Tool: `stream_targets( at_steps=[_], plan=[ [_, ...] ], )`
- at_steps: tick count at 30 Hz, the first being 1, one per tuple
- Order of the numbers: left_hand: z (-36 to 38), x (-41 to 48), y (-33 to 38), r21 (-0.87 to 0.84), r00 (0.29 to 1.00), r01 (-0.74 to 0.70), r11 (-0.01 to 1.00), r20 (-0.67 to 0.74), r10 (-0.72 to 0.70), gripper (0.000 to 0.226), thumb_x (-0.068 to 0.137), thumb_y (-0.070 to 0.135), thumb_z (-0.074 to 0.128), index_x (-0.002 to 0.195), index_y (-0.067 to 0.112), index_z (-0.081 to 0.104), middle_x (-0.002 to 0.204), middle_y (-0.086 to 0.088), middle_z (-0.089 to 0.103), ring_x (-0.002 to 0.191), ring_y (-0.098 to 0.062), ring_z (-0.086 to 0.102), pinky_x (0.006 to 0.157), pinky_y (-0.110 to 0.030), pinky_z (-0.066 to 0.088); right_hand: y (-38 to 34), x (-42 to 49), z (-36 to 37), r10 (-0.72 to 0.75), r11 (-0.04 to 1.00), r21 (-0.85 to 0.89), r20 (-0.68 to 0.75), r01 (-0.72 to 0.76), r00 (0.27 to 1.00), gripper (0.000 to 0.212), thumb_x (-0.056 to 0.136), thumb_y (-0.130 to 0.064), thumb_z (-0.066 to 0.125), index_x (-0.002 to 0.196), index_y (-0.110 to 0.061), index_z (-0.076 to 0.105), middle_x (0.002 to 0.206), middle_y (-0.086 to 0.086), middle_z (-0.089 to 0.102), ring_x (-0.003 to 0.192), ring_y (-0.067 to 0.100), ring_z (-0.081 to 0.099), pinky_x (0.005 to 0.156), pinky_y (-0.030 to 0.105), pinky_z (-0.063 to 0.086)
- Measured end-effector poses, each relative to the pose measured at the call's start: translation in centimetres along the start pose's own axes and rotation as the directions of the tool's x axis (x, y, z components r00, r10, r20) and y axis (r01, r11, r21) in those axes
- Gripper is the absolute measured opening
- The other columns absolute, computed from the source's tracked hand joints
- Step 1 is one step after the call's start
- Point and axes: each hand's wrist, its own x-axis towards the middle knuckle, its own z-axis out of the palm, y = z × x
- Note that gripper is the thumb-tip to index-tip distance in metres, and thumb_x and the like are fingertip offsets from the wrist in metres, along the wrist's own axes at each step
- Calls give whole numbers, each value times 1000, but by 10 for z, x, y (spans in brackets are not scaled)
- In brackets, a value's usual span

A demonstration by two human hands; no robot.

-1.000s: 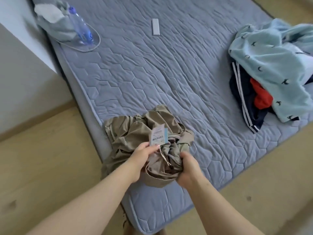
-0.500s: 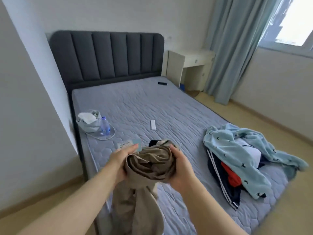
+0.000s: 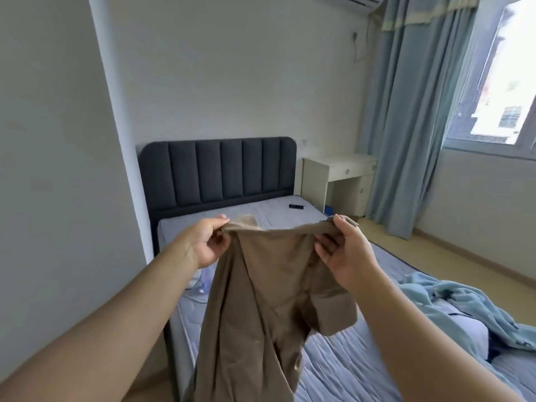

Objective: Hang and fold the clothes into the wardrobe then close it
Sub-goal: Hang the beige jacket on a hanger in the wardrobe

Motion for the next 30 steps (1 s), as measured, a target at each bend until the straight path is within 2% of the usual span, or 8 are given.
stream_targets(
  at_steps=[4,9,11,13,18,22,25,30],
  plan=[
    [2,-8,9,282,948,-314,907,140,284,25,89,-6,51,79,12,65,72,-4,63,50,-5,57,45,-13,47,-4,-6,10,-28,998,-54,32,30,999,10,93,-22,53,86,-26,59,91,2,64,80,16,61,66,30,47],
    [-18,-8,-10,814,866,-499,298,466,179,23,71,11,67,82,31,68,90,3,69,88,-10,63,86,-27,50,-19,-12,42,-45,994,109,118,32,992,9,96,-19,49,100,-15,56,105,10,62,92,23,59,85,38,48],
    [-26,-4,-29,884,879,-467,-29,468,95,56,59,36,70,113,37,53,118,4,59,114,-17,53,99,-33,42,-26,-15,62,-26,993,121,216,-1,976,11,97,-18,46,102,-14,54,112,13,59,103,26,57,91,38,44],
    [-26,2,-48,880,856,-452,-145,474,206,92,58,44,79,136,34,31,134,-2,41,124,-24,39,101,-35,36,-22,-19,78,-3,998,53,316,-15,949,14,97,-17,44,87,-14,52,96,12,60,92,26,57,84,37,45],
    [-17,1,-55,769,930,-299,565,367,-9,36,85,19,65,119,13,56,110,-5,65,99,-19,63,87,-38,54,-8,-25,96,3,999,28,449,-17,894,19,97,-15,43,84,-12,55,74,6,62,74,19,59,78,31,48],
    [-16,1,-44,615,985,-147,774,16,174,8,92,7,52,93,3,60,82,-18,67,72,-26,64,73,-43,54,6,-13,78,-48,944,-314,165,99,985,5,94,-19,52,97,-21,55,89,2,61,80,16,59,68,28,48],
    [-11,-5,-20,278,982,-40,960,-167,89,10,95,7,49,86,5,52,42,-10,58,37,-18,58,49,-35,53,41,-11,54,86,840,-542,138,2,987,37,83,-18,65,115,-16,48,93,2,59,82,14,56,69,28,46],
    [9,-28,18,-68,998,-69,995,-15,68,7,94,11,53,90,6,55,76,-11,58,64,-19,57,63,-36,53,97,-22,53,176,612,-779,302,136,937,33,83,-15,66,111,-25,53,98,-6,64,79,3,58,59,14,46]
  ],
)
